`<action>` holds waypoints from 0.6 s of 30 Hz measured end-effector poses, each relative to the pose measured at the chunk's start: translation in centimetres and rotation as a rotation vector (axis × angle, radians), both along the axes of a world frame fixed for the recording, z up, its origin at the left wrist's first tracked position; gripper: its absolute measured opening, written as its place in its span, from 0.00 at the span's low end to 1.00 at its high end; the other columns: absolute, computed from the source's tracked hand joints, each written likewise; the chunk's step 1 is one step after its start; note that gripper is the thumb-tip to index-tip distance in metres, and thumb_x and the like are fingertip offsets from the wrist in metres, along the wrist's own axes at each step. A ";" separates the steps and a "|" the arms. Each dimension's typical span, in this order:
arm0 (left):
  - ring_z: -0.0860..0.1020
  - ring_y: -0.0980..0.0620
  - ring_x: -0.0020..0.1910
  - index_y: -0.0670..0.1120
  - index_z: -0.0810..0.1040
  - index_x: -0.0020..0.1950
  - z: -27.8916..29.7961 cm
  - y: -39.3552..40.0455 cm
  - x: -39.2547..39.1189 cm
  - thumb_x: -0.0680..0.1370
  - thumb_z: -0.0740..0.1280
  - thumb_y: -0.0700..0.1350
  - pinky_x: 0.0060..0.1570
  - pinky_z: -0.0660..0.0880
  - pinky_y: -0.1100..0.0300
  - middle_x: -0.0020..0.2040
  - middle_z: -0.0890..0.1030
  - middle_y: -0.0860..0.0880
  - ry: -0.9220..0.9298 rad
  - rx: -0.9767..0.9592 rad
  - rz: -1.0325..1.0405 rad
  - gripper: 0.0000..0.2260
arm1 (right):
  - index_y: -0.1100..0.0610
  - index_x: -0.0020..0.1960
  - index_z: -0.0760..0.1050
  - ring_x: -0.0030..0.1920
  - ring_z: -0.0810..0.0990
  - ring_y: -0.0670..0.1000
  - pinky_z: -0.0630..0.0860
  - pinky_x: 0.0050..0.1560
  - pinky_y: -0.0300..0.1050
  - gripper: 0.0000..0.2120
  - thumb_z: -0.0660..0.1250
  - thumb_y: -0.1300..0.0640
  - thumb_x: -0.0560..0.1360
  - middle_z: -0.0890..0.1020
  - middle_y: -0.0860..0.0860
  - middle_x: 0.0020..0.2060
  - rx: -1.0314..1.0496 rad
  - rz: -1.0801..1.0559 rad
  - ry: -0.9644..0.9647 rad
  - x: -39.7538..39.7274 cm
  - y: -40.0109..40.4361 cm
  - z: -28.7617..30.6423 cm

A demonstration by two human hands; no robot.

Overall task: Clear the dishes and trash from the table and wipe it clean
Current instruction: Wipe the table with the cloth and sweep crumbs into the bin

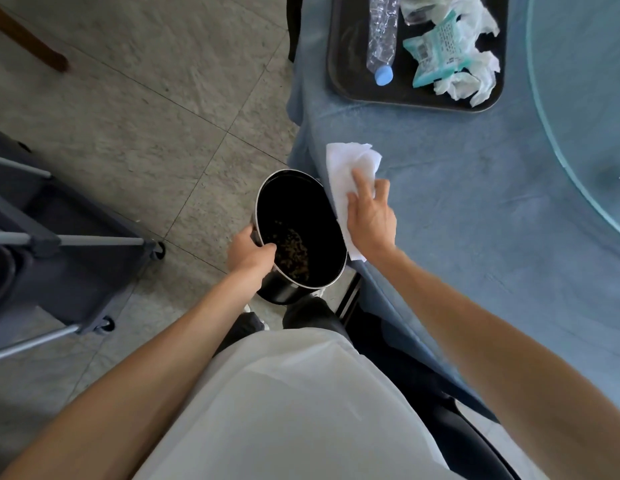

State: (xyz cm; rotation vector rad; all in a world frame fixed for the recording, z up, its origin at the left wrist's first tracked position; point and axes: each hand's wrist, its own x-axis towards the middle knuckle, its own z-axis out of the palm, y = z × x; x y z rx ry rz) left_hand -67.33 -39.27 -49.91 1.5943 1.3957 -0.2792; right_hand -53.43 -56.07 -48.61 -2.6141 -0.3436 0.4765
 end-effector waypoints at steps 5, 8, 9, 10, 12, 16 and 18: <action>0.85 0.45 0.45 0.53 0.78 0.65 -0.2 0.6 -0.2 0.74 0.70 0.36 0.49 0.84 0.44 0.45 0.83 0.52 -0.018 -0.008 0.001 0.22 | 0.52 0.77 0.65 0.35 0.69 0.60 0.69 0.38 0.52 0.21 0.57 0.52 0.86 0.69 0.60 0.64 -0.035 0.014 -0.064 3.7 -2.5 -0.4; 0.85 0.46 0.40 0.55 0.79 0.56 -0.3 1.0 -0.2 0.73 0.69 0.34 0.45 0.85 0.43 0.42 0.83 0.52 -0.039 -0.026 0.022 0.18 | 0.51 0.77 0.66 0.36 0.70 0.59 0.68 0.39 0.50 0.20 0.58 0.51 0.85 0.69 0.59 0.65 -0.047 -0.039 -0.115 6.0 -3.1 -0.6; 0.85 0.47 0.39 0.56 0.79 0.53 -0.3 1.0 -0.2 0.74 0.69 0.34 0.45 0.85 0.43 0.42 0.83 0.52 -0.041 -0.025 0.025 0.17 | 0.50 0.77 0.66 0.37 0.70 0.58 0.68 0.38 0.51 0.20 0.58 0.51 0.85 0.69 0.59 0.66 -0.051 -0.070 -0.132 6.6 -3.1 -0.5; 0.85 0.47 0.40 0.57 0.78 0.51 -0.2 1.0 -0.1 0.74 0.69 0.34 0.46 0.85 0.43 0.41 0.83 0.52 -0.047 -0.021 0.025 0.17 | 0.50 0.77 0.65 0.37 0.71 0.58 0.68 0.38 0.51 0.20 0.58 0.52 0.85 0.69 0.58 0.66 -0.059 -0.106 -0.149 6.9 -2.9 -0.7; 0.85 0.47 0.43 0.55 0.80 0.57 -0.4 1.1 -0.3 0.73 0.69 0.34 0.48 0.84 0.44 0.42 0.83 0.53 -0.054 -0.010 0.008 0.18 | 0.49 0.78 0.64 0.38 0.72 0.60 0.68 0.38 0.51 0.23 0.60 0.56 0.83 0.68 0.58 0.67 -0.085 -0.200 -0.142 6.2 -2.0 -1.3; 0.85 0.45 0.47 0.53 0.79 0.63 -0.8 1.4 -0.5 0.72 0.70 0.36 0.49 0.84 0.45 0.46 0.84 0.53 -0.026 0.027 -0.045 0.21 | 0.47 0.77 0.62 0.44 0.79 0.63 0.72 0.36 0.54 0.28 0.62 0.63 0.80 0.68 0.57 0.63 -0.140 0.051 -0.072 -1.4 2.6 -3.0; 0.85 0.44 0.48 0.54 0.79 0.62 -0.9 1.7 -1.0 0.72 0.69 0.38 0.49 0.84 0.45 0.48 0.83 0.53 -0.015 0.035 -0.062 0.21 | 0.47 0.77 0.62 0.41 0.81 0.63 0.74 0.33 0.54 0.27 0.63 0.60 0.82 0.69 0.55 0.61 -0.121 0.439 0.041 -6.3 4.7 -3.9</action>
